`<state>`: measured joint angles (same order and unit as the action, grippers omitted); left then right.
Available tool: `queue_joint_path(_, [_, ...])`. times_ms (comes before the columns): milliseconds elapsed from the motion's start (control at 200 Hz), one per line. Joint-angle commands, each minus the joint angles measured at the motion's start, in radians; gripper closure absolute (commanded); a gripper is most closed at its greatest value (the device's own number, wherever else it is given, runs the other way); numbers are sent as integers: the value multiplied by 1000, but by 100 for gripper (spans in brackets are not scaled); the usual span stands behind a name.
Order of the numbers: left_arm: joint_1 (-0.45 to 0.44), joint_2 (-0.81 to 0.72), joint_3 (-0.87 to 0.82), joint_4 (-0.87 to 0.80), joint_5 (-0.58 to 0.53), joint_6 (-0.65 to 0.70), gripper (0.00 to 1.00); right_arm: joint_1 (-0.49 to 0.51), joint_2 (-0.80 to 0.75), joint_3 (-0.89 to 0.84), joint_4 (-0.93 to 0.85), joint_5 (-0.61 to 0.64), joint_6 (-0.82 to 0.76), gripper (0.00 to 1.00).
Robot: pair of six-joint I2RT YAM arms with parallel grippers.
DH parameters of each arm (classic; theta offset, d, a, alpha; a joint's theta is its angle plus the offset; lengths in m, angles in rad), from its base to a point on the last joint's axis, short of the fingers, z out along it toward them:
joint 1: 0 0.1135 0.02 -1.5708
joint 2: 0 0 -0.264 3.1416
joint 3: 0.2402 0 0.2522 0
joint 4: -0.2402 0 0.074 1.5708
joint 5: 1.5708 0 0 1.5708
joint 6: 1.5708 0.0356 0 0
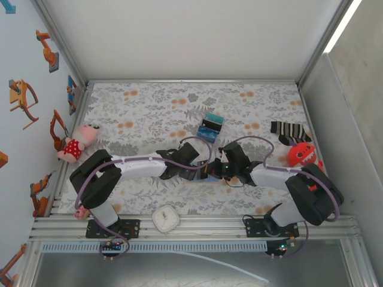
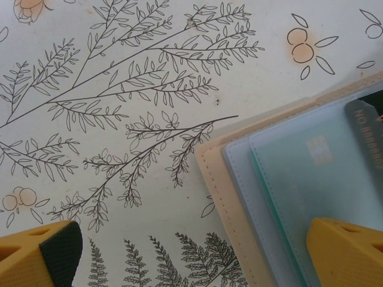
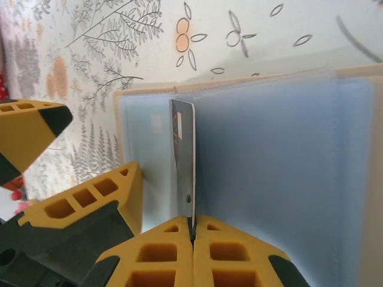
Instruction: Take the credit cards out of the card holder
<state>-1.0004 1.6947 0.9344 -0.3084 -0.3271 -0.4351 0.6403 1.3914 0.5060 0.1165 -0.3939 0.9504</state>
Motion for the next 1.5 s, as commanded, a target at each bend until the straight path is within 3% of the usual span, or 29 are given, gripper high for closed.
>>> queue_joint_path(0, [15, 11, -34, -66, -20, 7, 3, -8, -42, 44, -189, 102, -85, 100])
queue_joint_path(381, [41, -28, -13, -71, -61, 50, 3, -8, -100, 136, -295, 130, -198, 100])
queue_joint_path(716, [37, -192, 32, -100, -68, 45, 3, -14, -88, 333, -506, 226, -441, 100])
queue_joint_path(967, [74, -342, -6, -15, -176, -16, 3, -23, -4, 498, -643, 268, -643, 100])
queue_joint_path(1492, [180, -463, -138, 179, -185, -46, 3, -46, 220, 835, -801, 369, -1050, 100])
